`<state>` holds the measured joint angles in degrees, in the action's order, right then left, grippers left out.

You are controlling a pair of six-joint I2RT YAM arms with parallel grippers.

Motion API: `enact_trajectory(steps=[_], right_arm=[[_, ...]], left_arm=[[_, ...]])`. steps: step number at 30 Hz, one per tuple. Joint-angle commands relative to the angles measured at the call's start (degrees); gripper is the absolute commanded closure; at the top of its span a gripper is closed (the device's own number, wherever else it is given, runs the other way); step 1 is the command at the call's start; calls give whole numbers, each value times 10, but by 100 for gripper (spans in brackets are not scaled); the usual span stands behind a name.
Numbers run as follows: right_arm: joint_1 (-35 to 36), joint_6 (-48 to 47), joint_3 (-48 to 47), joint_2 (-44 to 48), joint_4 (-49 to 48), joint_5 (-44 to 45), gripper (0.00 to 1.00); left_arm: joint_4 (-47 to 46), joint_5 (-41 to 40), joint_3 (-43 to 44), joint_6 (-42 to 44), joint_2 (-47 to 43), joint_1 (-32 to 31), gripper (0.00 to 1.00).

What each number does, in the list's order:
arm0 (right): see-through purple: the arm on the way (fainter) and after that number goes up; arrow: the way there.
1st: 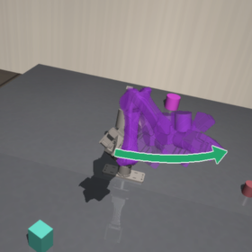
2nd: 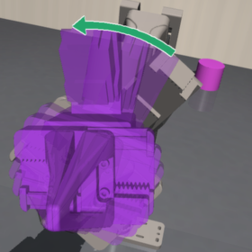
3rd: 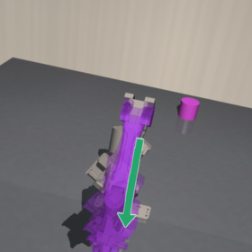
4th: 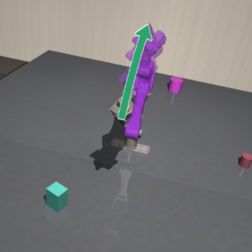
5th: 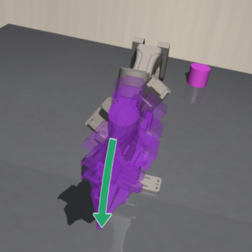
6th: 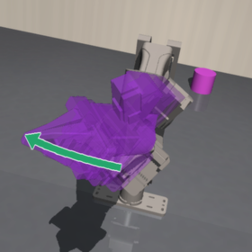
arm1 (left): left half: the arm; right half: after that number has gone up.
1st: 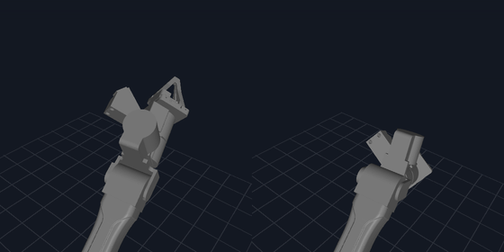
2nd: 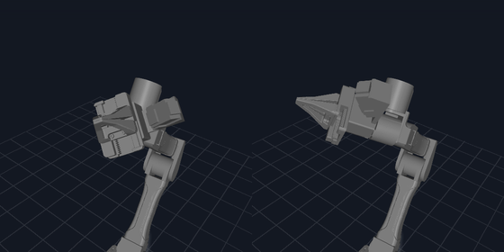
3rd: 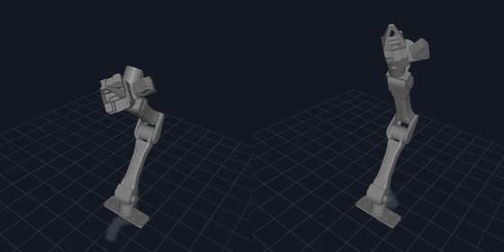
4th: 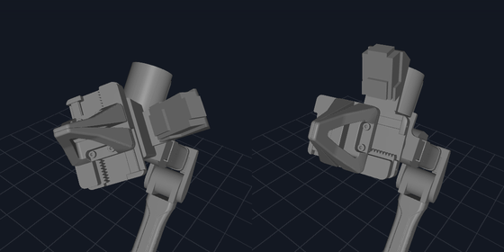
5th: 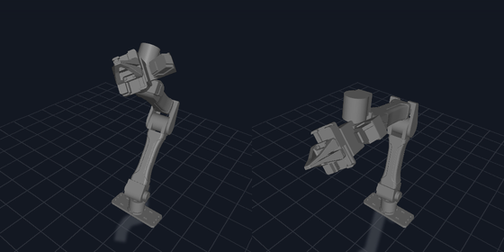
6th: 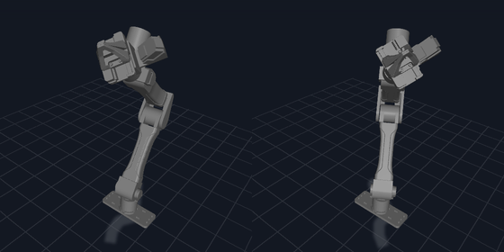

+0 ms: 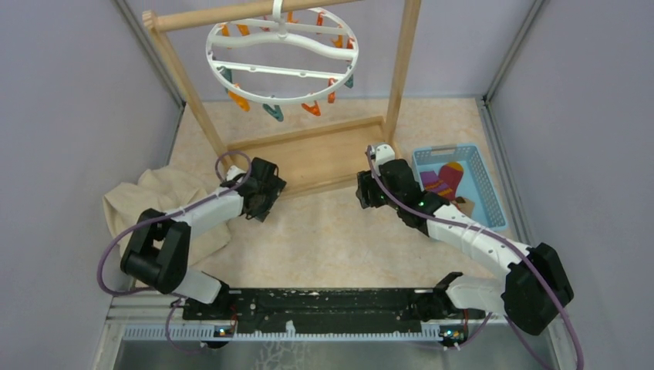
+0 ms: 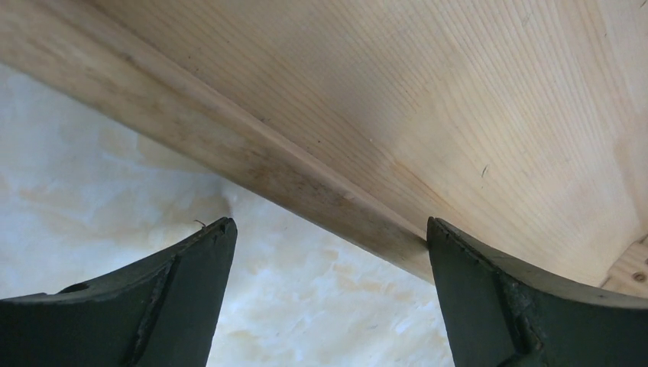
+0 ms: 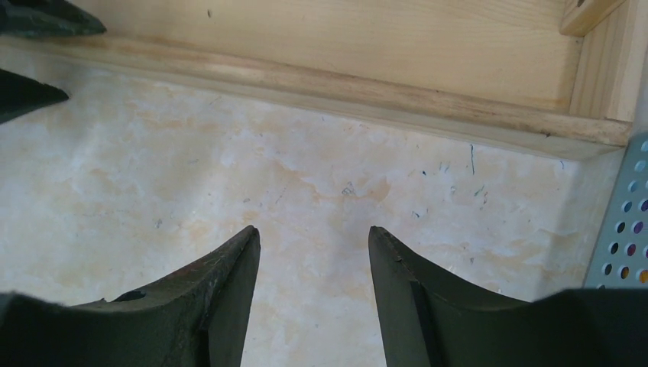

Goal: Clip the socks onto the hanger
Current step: Move the clothesline to the center of the board.

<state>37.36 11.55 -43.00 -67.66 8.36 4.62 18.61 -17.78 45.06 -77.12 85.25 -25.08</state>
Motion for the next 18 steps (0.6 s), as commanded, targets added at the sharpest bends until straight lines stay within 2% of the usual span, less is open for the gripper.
enact_trajectory(steps=[1,7,12,18], right_arm=[[-15,38,-22,43,-7,16,45],[-46,44,-37,82,-9,-3,46],[-47,38,-49,111,-13,-22,48],[-47,25,-42,136,-87,-153,60]], left_arm=[[120,-14,8,2,-22,-45,1],[119,-60,5,28,-55,-84,1],[64,-113,16,138,-118,-136,1],[-22,-128,20,275,-194,-186,1]])
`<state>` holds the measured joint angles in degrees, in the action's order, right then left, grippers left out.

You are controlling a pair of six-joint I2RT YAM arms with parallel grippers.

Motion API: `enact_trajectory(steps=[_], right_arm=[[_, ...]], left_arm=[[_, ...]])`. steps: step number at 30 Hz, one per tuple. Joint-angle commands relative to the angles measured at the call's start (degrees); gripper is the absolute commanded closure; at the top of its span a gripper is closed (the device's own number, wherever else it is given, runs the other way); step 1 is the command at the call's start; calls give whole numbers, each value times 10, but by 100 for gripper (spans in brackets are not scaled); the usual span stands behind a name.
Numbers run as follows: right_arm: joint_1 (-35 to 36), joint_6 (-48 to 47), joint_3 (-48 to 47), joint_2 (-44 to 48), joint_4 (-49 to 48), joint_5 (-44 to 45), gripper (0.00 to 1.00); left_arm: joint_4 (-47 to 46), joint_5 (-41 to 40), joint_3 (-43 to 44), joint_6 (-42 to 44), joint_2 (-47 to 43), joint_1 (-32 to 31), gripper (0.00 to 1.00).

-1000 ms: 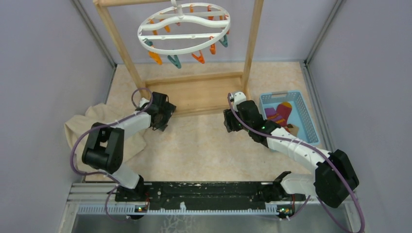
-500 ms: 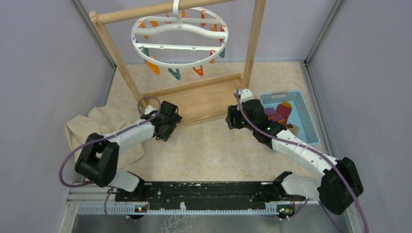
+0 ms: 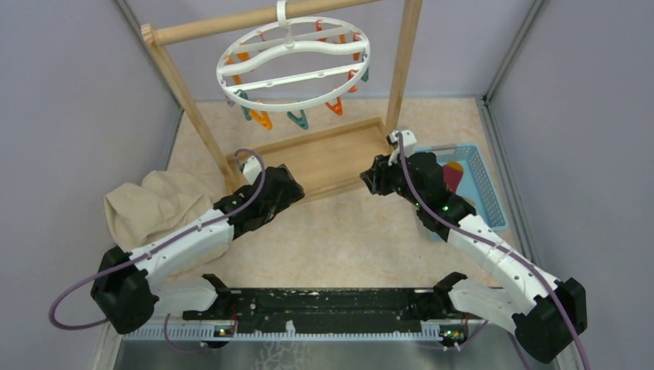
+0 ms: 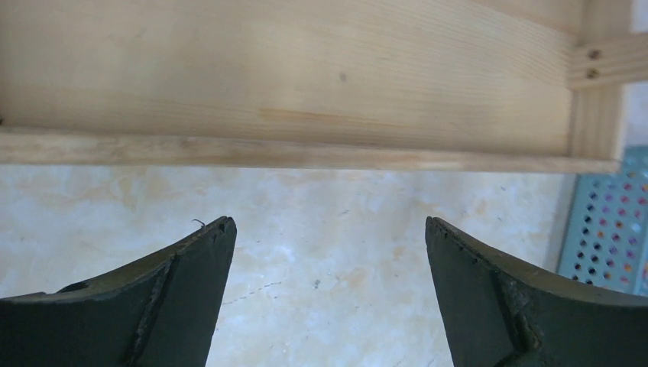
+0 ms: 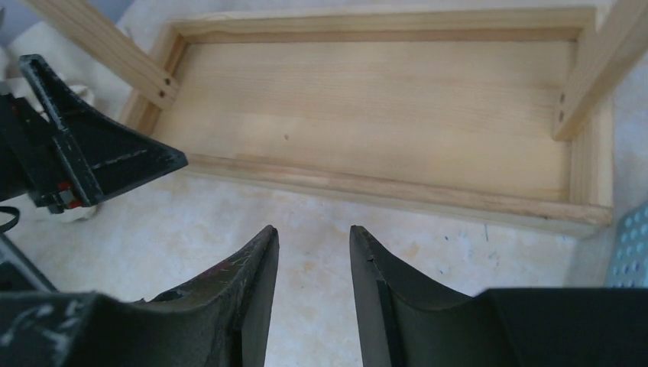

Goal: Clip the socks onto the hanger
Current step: Move the clothesline to the center of the board, then open the clamp at the hanger.

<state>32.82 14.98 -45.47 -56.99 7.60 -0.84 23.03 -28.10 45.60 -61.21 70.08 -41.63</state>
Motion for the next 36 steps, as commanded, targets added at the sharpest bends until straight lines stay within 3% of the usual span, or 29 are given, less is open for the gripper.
enact_trajectory(steps=[1,6,11,16,22,36], right_arm=[[-1,-14,-12,35,-103,-122,62],[-1,-19,-17,34,-184,-231,64],[3,-28,-103,-33,-183,-310,57],[22,-50,-184,-75,-189,-317,53],[22,-66,-266,-114,-188,-344,49],[22,-69,-324,-188,-230,-401,48]], left_arm=[[-78,-23,11,133,-53,-25,2],[-108,-23,-1,179,-98,-29,5],[-128,-46,5,259,-115,-29,7],[-145,-85,18,307,-126,-29,7],[-139,-78,37,319,-133,-29,8],[-108,-56,25,297,-172,-29,9]])
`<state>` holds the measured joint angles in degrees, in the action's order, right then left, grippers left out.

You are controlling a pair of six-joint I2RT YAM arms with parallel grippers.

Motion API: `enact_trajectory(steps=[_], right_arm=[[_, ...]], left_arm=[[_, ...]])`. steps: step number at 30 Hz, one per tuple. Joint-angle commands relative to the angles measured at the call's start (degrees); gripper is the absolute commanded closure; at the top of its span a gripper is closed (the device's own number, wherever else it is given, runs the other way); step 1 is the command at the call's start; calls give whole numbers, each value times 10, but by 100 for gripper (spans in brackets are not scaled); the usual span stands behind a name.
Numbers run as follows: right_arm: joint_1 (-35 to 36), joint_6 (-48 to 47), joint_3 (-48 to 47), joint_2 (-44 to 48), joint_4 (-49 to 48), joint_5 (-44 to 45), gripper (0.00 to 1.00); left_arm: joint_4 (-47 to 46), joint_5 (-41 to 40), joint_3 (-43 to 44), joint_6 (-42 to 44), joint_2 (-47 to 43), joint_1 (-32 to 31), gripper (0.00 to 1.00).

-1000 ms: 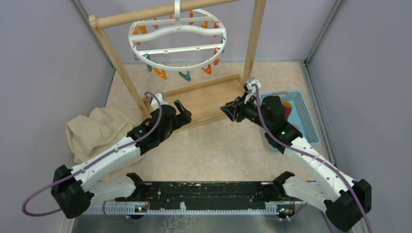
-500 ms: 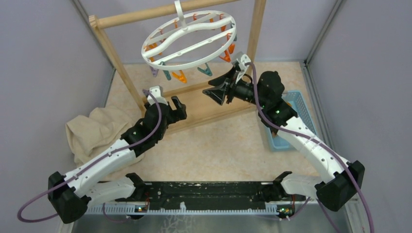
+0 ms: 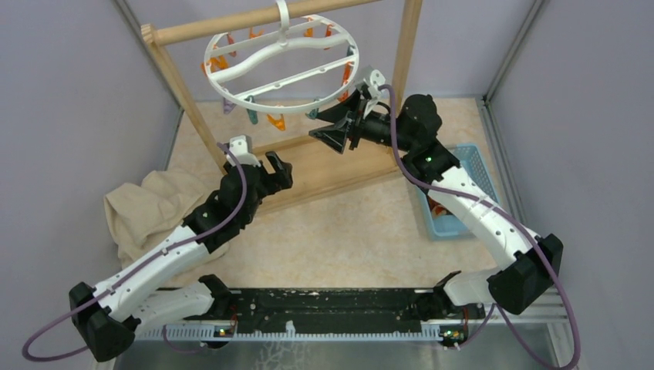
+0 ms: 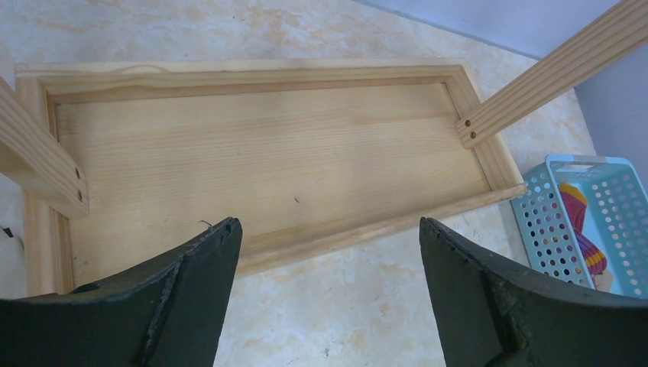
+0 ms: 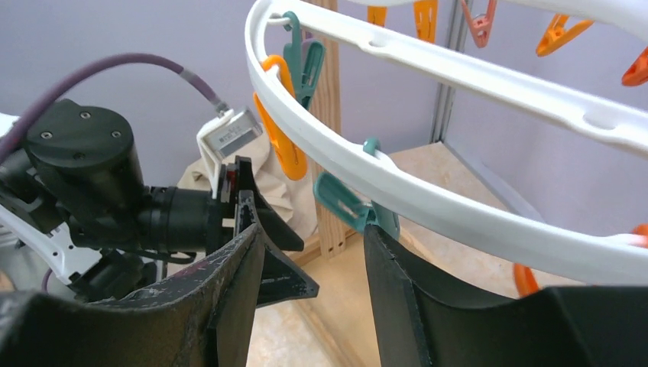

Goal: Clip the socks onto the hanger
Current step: Open the clamp at the hanger.

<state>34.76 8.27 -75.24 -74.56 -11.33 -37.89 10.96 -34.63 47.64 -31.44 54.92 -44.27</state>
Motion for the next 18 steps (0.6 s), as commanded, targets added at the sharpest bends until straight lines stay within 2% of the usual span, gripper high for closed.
enact_trajectory(steps=[1,18], right_arm=[[3,1,-26,-14,-46,-30,48],[3,-48,-37,-5,-23,23,48]], left_arm=[[14,8,3,-1,-24,-3,9],[18,16,-9,-5,-32,-3,10]])
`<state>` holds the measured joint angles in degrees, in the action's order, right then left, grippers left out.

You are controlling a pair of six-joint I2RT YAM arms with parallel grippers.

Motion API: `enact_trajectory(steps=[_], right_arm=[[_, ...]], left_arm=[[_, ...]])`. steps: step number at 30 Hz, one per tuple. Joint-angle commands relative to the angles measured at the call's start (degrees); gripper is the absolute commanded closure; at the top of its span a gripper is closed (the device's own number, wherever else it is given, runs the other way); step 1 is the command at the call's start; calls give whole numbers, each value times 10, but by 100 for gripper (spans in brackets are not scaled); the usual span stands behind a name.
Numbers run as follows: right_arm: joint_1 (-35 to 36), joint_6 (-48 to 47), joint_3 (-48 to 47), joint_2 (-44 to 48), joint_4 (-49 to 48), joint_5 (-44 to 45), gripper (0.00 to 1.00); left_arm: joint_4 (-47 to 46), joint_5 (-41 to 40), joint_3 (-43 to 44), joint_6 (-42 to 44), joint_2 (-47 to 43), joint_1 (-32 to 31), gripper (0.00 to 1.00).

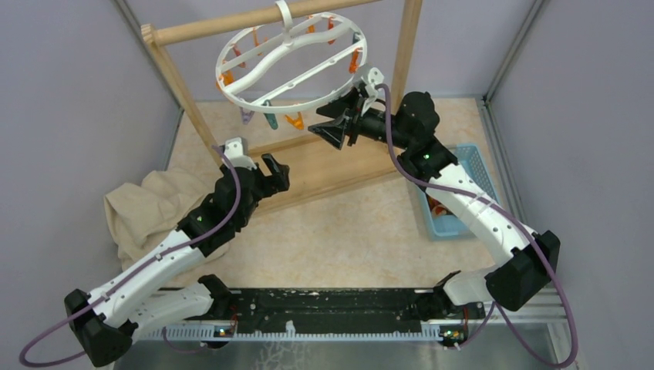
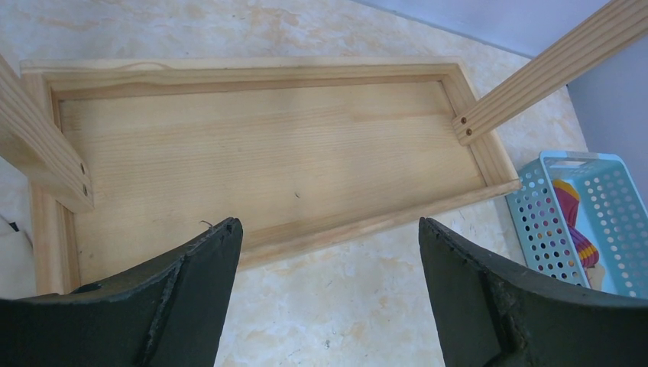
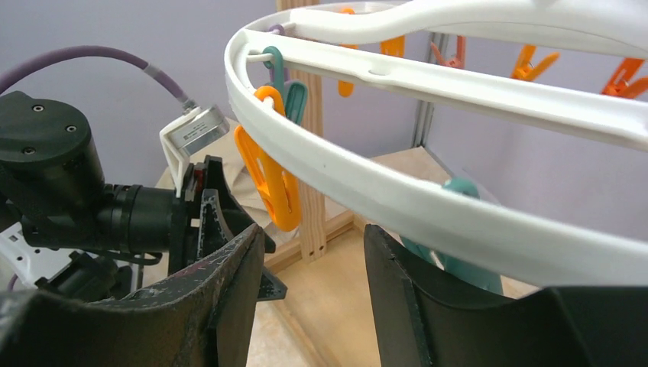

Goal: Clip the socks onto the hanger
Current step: Open the clamp at the hanger.

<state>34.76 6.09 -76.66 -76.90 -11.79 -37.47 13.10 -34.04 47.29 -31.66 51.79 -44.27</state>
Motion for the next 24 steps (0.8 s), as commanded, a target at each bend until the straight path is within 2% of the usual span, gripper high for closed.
enact_trajectory(steps=[1,16,24], right_arm=[[3,-31,-23,20,-16,25,48],[-12,-97,-22,50,48,69,50],[-14,-69,-13,52,13,27,51]], left_arm=[[-3,12,-5,-2,1,-3,10],[-3,20,-5,0,-8,-3,10],[-7,27,-2,0,-14,-3,11]])
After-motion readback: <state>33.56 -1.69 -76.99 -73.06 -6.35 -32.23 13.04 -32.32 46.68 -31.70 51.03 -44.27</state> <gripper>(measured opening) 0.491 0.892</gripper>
